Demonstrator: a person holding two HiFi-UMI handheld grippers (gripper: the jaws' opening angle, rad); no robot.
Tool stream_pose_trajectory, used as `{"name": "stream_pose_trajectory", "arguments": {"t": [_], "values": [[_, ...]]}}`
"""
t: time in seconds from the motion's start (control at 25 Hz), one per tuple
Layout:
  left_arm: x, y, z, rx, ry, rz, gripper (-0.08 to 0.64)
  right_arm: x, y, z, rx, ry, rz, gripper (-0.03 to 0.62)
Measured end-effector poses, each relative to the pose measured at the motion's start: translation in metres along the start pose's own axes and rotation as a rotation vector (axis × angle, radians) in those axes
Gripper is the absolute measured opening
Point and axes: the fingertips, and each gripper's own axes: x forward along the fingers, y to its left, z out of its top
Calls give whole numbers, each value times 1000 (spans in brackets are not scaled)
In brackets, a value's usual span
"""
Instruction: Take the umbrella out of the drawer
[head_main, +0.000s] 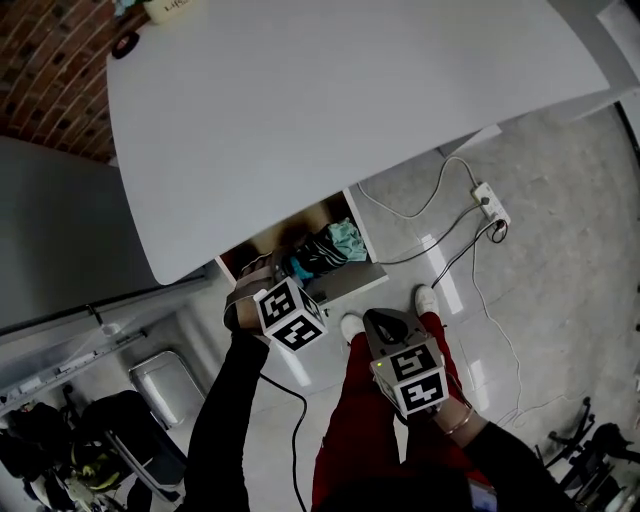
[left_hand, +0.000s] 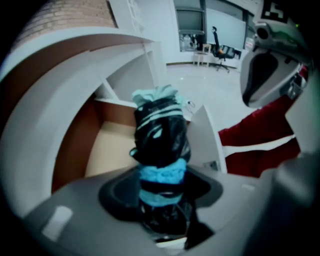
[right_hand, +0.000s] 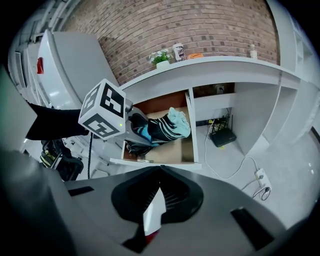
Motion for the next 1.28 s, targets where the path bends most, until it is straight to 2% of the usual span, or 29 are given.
{"name": "stream_pose_trajectory", "arguments": {"t": [0.32,0.52,0.84,1.08,1.28], "values": [[-43,8,11,27,-25,131,236,-25,-3,13,-18,-24,-16,-2],[-75,10,27,3,-65,183,236,-39,-7,18,-35,-43,-18,-2],[-132,0,59,-138,-138,248,238,-73,-13,28,-53,-93,-1,-2],[-176,-17,75,-307,-201,285,236,-108,-12,26,-80,-123,20,-2],[-208,-33,90,-419,-243,328,238,-138,-21,29,-124,-154,26,-2]]}}
